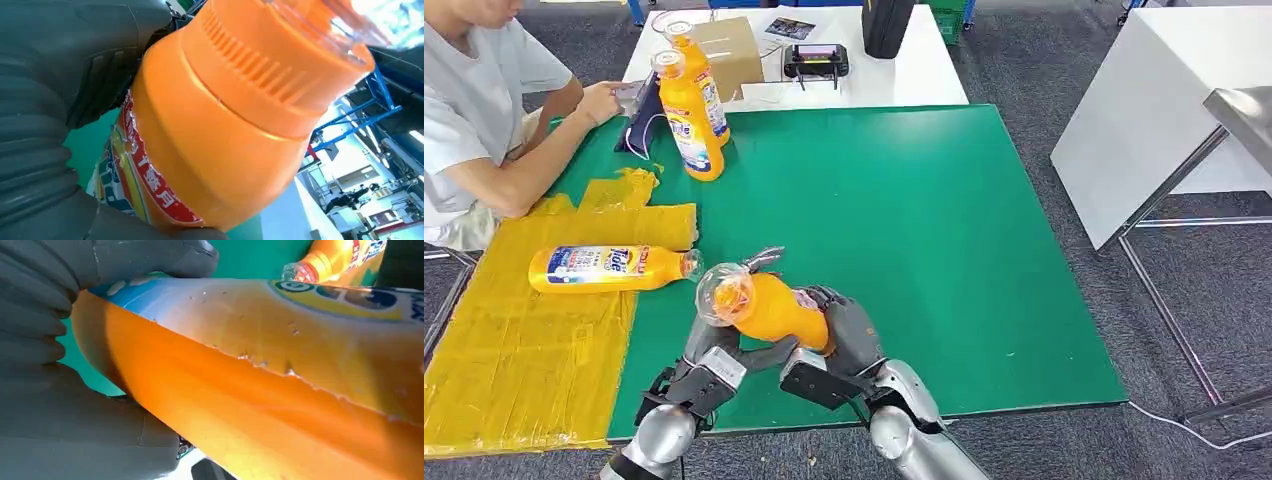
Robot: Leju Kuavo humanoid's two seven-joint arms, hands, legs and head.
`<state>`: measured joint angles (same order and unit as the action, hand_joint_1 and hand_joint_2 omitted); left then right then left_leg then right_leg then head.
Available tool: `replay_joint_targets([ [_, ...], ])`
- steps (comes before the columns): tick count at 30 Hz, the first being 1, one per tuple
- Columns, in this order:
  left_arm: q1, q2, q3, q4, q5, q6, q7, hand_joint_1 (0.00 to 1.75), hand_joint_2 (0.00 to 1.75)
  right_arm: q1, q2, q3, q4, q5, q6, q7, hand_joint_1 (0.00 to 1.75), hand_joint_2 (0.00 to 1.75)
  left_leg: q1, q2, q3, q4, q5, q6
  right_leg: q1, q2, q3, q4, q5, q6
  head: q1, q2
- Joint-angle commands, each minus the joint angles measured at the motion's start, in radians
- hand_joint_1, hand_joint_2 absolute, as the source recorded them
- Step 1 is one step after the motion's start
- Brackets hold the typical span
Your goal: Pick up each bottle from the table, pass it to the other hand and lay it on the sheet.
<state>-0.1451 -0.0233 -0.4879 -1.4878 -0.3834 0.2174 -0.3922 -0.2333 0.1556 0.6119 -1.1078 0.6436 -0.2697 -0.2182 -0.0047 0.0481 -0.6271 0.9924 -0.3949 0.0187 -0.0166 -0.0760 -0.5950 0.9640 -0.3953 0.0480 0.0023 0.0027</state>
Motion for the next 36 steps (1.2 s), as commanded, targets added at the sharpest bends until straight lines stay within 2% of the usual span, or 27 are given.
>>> replay_joint_targets([
  [1, -0.049, 0.004, -0.043, 0.047, 0.019, -0.016, -0.008, 1.75, 1.75, -0.022, -0.014, 0.025, 0.085, -0.007, 0.015, 0.003, 1.75, 1.75, 0.001, -0.003, 0.003, -0.001, -0.001, -0.001, 0.000, 0.002, 0.003, -0.001, -0.001, -0.001, 0.000, 0.000],
  [6, -0.050, 0.007, -0.041, 0.039, 0.041, -0.039, -0.015, 1.75, 1.75, -0.025, -0.008, 0.019, 0.091, -0.022, 0.017, -0.005, 1.75, 1.75, 0.002, -0.005, 0.004, 0.000, -0.002, -0.001, 0.001, 0.004, 0.005, -0.001, -0.002, -0.002, 0.000, 0.000],
  [7, -0.049, 0.007, -0.041, 0.036, 0.046, -0.042, -0.017, 1.75, 1.75, -0.023, -0.007, 0.015, 0.090, -0.026, 0.012, -0.007, 1.68, 1.75, 0.002, -0.005, 0.005, 0.000, -0.002, -0.001, 0.000, 0.004, 0.006, -0.001, -0.002, -0.002, 0.000, 0.000],
  [8, -0.048, 0.008, -0.037, 0.030, 0.053, -0.044, -0.020, 1.75, 1.75, -0.017, -0.002, 0.003, 0.083, -0.041, 0.001, -0.016, 0.52, 1.75, 0.003, -0.006, 0.007, 0.000, -0.003, -0.002, 0.001, 0.006, 0.008, -0.001, -0.003, -0.003, 0.000, 0.000],
  [9, -0.048, 0.014, -0.033, 0.019, 0.051, -0.038, -0.022, 1.75, 1.75, -0.006, 0.000, -0.012, 0.066, -0.054, -0.023, -0.032, 0.00, 1.75, 0.003, -0.007, 0.007, 0.001, -0.004, -0.002, 0.001, 0.007, 0.008, 0.000, -0.004, -0.003, 0.000, 0.000],
  [12, -0.069, 0.055, 0.001, -0.024, -0.047, 0.050, -0.013, 1.75, 1.75, 0.034, -0.027, -0.047, -0.047, -0.076, -0.058, -0.045, 0.00, 1.75, 0.003, -0.006, 0.006, 0.001, -0.003, -0.002, 0.001, 0.006, 0.007, 0.000, -0.003, -0.003, 0.000, 0.000],
  [13, -0.072, 0.059, 0.008, -0.031, -0.046, 0.043, -0.007, 1.75, 1.75, 0.039, -0.031, -0.052, -0.064, -0.079, -0.052, -0.040, 0.00, 1.75, 0.002, -0.005, 0.002, 0.001, -0.001, -0.001, 0.001, 0.002, 0.003, 0.000, -0.002, -0.002, 0.000, 0.000],
  [16, -0.072, 0.060, 0.014, -0.035, -0.045, 0.037, -0.005, 1.75, 1.75, 0.042, -0.035, -0.054, -0.074, -0.080, -0.047, -0.036, 0.00, 1.75, 0.002, -0.006, 0.003, 0.001, -0.002, -0.002, 0.001, 0.004, 0.005, 0.001, -0.003, -0.002, 0.000, 0.000],
  [18, -0.100, 0.091, 0.033, -0.029, -0.365, 0.234, 0.080, 1.75, 1.75, 0.091, -0.041, -0.107, -0.173, -0.075, -0.128, -0.066, 0.00, 1.75, 0.002, -0.004, 0.003, 0.001, -0.002, -0.002, 0.001, 0.005, 0.004, 0.000, -0.002, -0.002, 0.000, 0.000],
  [19, -0.115, 0.110, 0.048, -0.031, -0.418, 0.238, 0.113, 1.75, 1.75, 0.112, -0.054, -0.123, -0.235, -0.072, -0.134, -0.065, 0.00, 1.75, 0.001, -0.004, 0.001, 0.000, -0.001, -0.001, 0.000, 0.002, 0.002, 0.000, -0.001, -0.001, 0.000, 0.000],
  [21, -0.164, 0.169, 0.093, 0.006, -0.693, 0.251, 0.241, 1.75, 1.75, 0.173, -0.073, -0.182, -0.385, -0.078, -0.158, -0.074, 0.00, 1.75, 0.003, -0.009, 0.002, 0.002, -0.002, -0.002, 0.001, 0.002, 0.004, 0.002, -0.004, -0.003, 0.000, 0.000],
  [22, -0.181, 0.184, 0.107, 0.026, -0.766, 0.247, 0.277, 1.75, 1.75, 0.197, -0.079, -0.206, -0.445, -0.076, -0.166, -0.076, 0.00, 1.75, 0.001, -0.007, 0.000, 0.001, -0.001, -0.002, 0.000, 0.000, 0.001, 0.002, -0.002, -0.002, 0.000, 0.000],
  [25, -0.197, 0.200, 0.118, 0.058, -0.833, 0.246, 0.290, 1.75, 1.75, 0.216, -0.081, -0.222, -0.488, -0.078, -0.151, -0.071, 0.00, 1.75, 0.002, -0.007, 0.003, 0.002, -0.002, -0.002, 0.001, 0.003, 0.004, 0.002, -0.004, -0.003, 0.000, 0.000],
  [27, -0.217, 0.246, 0.119, 0.097, -1.101, 0.225, 0.421, 1.75, 1.75, 0.244, -0.078, -0.251, -0.547, -0.086, -0.184, -0.098, 0.00, 1.75, 0.002, -0.005, 0.003, 0.002, -0.003, -0.002, 0.001, 0.005, 0.004, 0.001, -0.003, -0.003, 0.000, 0.000],
  [32, -0.214, 0.305, 0.148, 0.081, -1.135, 0.212, 0.439, 1.75, 1.75, 0.298, -0.090, -0.292, -0.642, -0.088, -0.206, -0.107, 0.00, 1.75, 0.002, -0.004, 0.003, 0.000, -0.002, -0.001, 0.000, 0.004, 0.003, 0.000, -0.002, -0.002, 0.001, 0.000],
  [36, -0.182, 0.294, 0.206, -0.024, -1.148, 0.235, 0.475, 1.75, 1.75, 0.319, -0.076, -0.324, -0.629, -0.092, -0.215, -0.114, 0.00, 1.75, 0.002, -0.004, 0.003, 0.001, -0.002, -0.002, 0.001, 0.004, 0.003, 0.001, -0.003, -0.002, 0.001, 0.000],
])
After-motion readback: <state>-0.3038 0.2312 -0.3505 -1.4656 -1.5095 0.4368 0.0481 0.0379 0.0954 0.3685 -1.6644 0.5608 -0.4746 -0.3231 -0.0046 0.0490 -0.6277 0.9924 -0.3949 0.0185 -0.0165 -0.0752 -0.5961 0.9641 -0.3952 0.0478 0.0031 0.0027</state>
